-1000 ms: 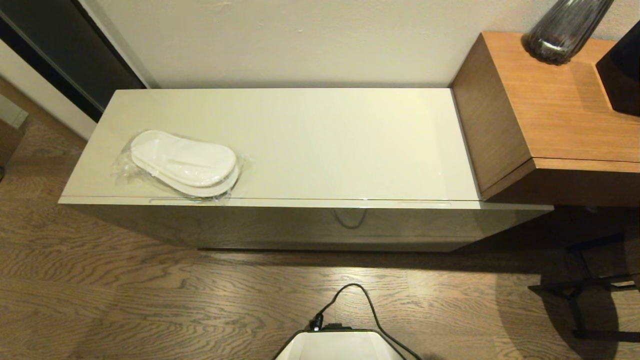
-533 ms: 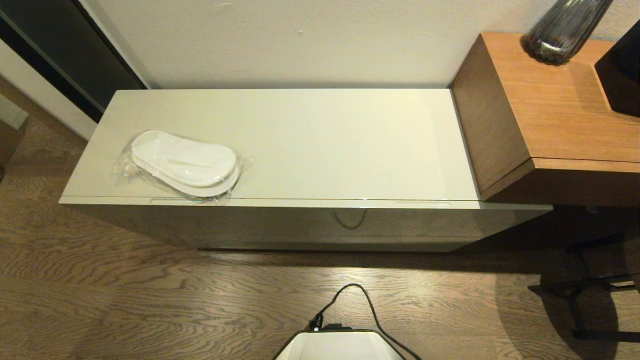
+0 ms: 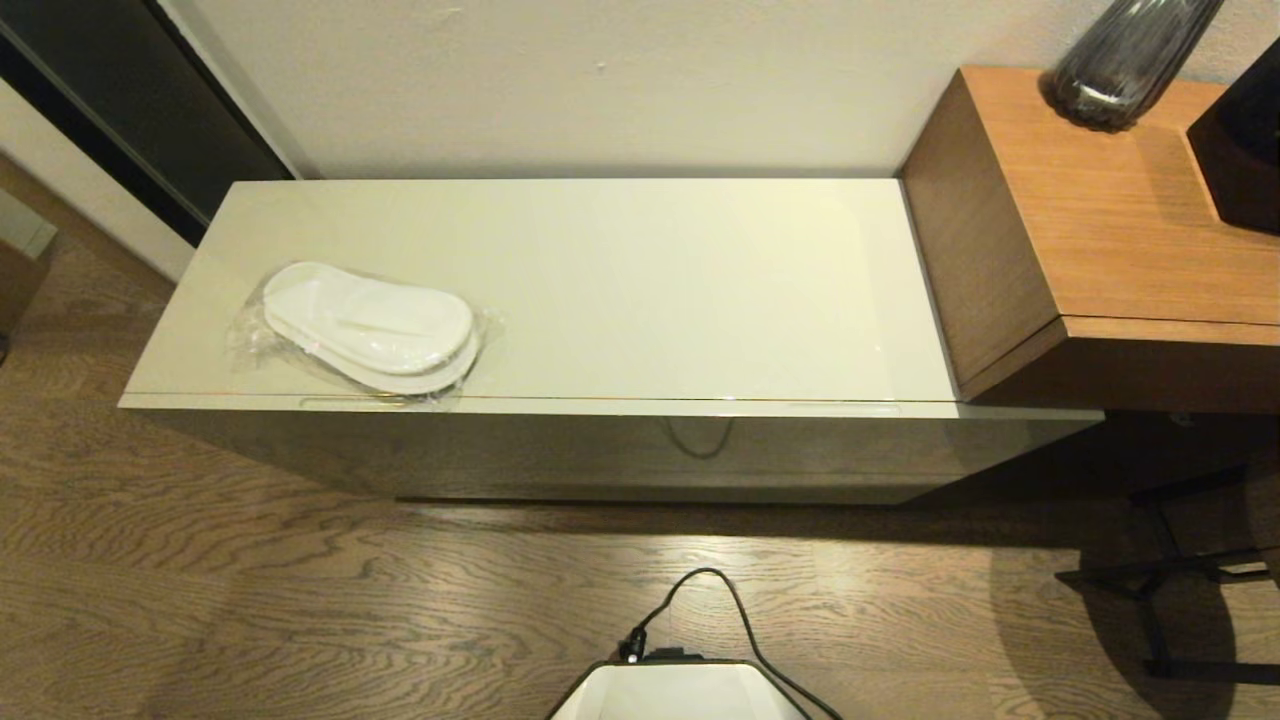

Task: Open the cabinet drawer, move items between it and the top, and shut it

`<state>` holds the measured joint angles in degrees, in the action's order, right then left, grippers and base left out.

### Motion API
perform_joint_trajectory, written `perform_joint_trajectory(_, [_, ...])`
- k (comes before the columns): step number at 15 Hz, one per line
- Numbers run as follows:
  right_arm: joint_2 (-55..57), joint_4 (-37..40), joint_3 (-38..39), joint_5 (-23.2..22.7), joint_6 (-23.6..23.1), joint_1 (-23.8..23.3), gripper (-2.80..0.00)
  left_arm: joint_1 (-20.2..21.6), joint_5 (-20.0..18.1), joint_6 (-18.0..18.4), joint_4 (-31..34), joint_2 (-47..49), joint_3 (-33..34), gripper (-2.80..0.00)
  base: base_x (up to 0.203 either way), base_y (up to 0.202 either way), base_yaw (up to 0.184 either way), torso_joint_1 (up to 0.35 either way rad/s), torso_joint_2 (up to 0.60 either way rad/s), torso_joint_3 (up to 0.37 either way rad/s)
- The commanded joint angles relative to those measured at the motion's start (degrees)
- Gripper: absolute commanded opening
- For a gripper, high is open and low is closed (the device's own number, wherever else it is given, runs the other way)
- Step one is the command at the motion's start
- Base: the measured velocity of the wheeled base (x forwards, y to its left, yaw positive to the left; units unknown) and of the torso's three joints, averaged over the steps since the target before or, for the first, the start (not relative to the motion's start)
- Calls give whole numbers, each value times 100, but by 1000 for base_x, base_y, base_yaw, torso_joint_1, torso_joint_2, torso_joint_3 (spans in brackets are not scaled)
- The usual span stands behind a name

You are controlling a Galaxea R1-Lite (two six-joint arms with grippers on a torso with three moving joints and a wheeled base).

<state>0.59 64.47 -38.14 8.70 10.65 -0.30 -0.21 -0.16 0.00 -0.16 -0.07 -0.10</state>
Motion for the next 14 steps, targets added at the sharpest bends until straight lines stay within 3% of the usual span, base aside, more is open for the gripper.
perform_joint_trajectory(1, [-60, -1815, 949, 24, -350, -5, -280, 3, -2, -6, -2, 7, 1, -280, 0, 0, 0, 0, 0, 0])
perform_joint_trajectory(4, [-60, -3927, 2231, -1, -678, -7, -280, 3, -2, 0, -2, 7, 1, -280, 0, 0, 0, 0, 0, 0])
perform_joint_trajectory(6, [-59, -5738, 3222, -46, -962, -9, -280, 3, -2, -9, -2, 7, 1, -280, 0, 0, 0, 0, 0, 0])
perform_joint_trajectory(7, [-59, -6447, 3529, -235, -1070, -11, -280, 3, -2, 0, -2, 7, 1, -280, 0, 0, 0, 0, 0, 0])
perform_joint_trajectory(8, [-59, -6780, 3703, -659, -1180, -8, -280, 3, -2, -9, -2, 7, 1, -280, 0, 0, 0, 0, 0, 0])
perform_joint_trajectory(9, [-59, -6648, 3784, -951, -1355, -6, -280, 3, -2, -9, -2, 7, 1, -280, 0, 0, 0, 0, 0, 0])
perform_joint_trajectory(10, [-59, -6446, 3820, -1000, -1578, -11, -280, 3, -2, -9, -2, 7, 1, -280, 0, 0, 0, 0, 0, 0])
perform_joint_trajectory(14, [-59, -6422, 3823, -1002, -1470, -13, -280, 3, -2, -2, -2, 7, 1, -280, 0, 0, 0, 0, 0, 0])
